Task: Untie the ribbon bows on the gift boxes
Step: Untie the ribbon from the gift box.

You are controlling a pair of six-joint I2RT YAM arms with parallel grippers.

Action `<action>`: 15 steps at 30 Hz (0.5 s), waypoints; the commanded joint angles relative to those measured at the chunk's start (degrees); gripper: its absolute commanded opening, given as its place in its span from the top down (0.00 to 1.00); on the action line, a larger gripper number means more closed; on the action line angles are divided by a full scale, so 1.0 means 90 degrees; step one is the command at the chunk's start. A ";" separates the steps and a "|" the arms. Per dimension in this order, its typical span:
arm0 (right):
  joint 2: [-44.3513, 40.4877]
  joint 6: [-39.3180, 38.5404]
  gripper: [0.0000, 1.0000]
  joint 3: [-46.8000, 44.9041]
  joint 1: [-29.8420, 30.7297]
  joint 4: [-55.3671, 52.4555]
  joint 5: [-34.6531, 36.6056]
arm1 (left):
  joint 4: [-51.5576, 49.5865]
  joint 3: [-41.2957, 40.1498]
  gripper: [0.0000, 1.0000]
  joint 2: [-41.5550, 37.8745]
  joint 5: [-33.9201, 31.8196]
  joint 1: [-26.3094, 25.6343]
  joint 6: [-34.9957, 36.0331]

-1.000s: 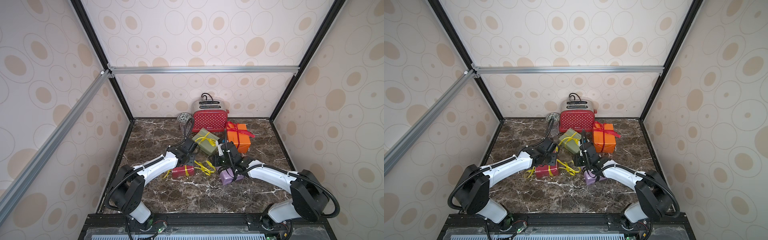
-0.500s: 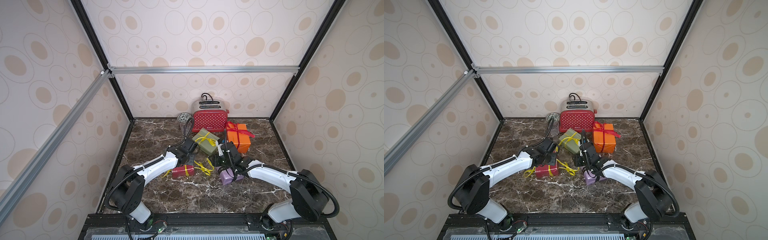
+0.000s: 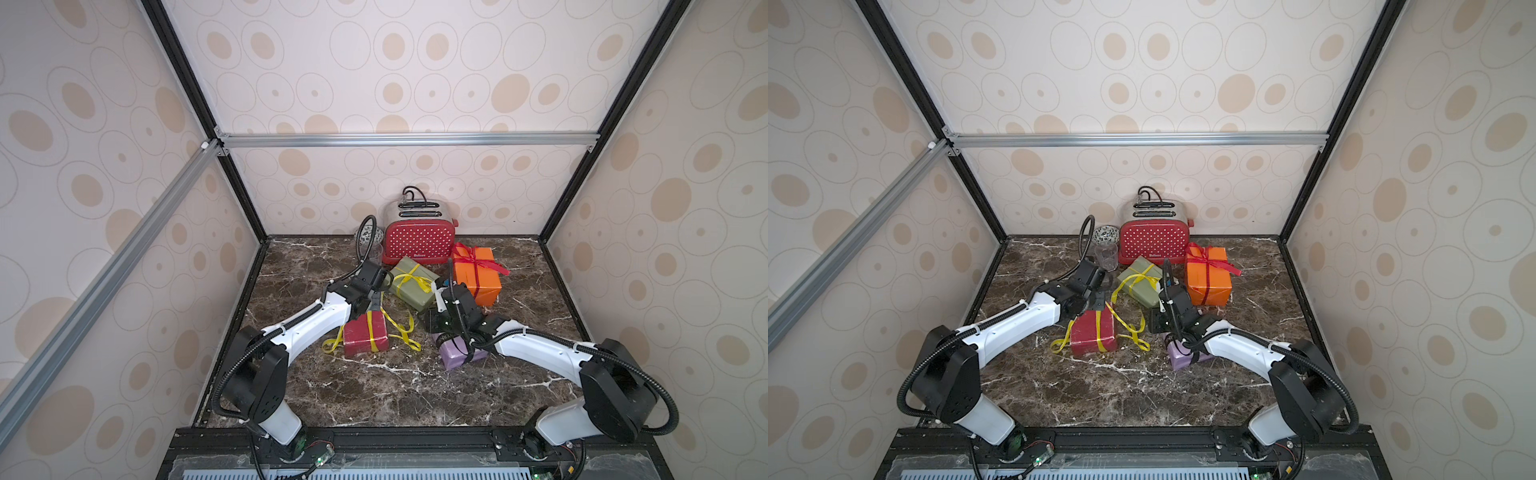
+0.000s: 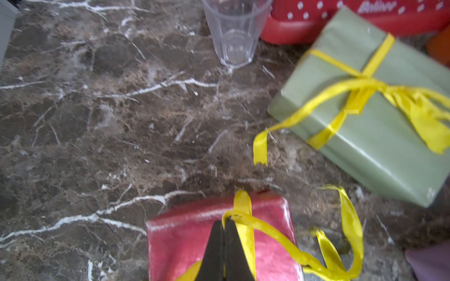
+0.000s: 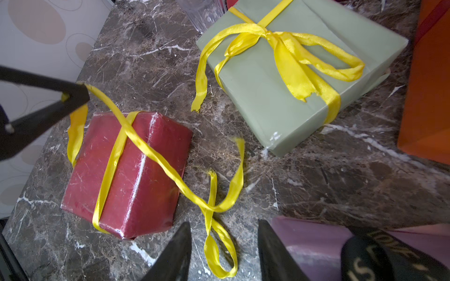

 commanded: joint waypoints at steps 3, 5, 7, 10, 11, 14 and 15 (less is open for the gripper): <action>0.0198 -0.0053 0.54 -0.0039 -0.0009 0.0094 0.0054 | -0.0073 0.0704 1.00 0.0482 -0.0212 0.0355 0.0227; 0.0245 -0.0035 0.54 -0.0039 -0.0002 0.0118 0.0013 | -0.0079 0.0918 1.00 0.0673 -0.0239 0.0441 0.0263; 0.0289 -0.0014 0.54 -0.0058 0.0011 0.0195 -0.0028 | -0.0158 0.1145 1.00 0.0872 -0.0258 0.0543 0.0277; 0.0330 -0.0013 0.54 -0.0061 0.0047 0.0229 -0.0043 | -0.0217 0.1291 1.00 0.1069 -0.0260 0.0795 0.0260; 0.0332 -0.0021 0.54 -0.0054 0.0058 0.0239 -0.0043 | -0.0225 0.1297 1.00 0.1086 -0.0259 0.0863 0.0248; 0.0338 -0.0063 0.54 -0.0068 0.0101 0.0280 -0.0006 | -0.0264 0.1246 0.97 0.1106 -0.0312 0.1109 0.0207; 0.0335 -0.0070 0.54 -0.0069 0.0120 0.0294 0.0000 | -0.0291 0.1217 0.96 0.1094 -0.0359 0.1194 0.0175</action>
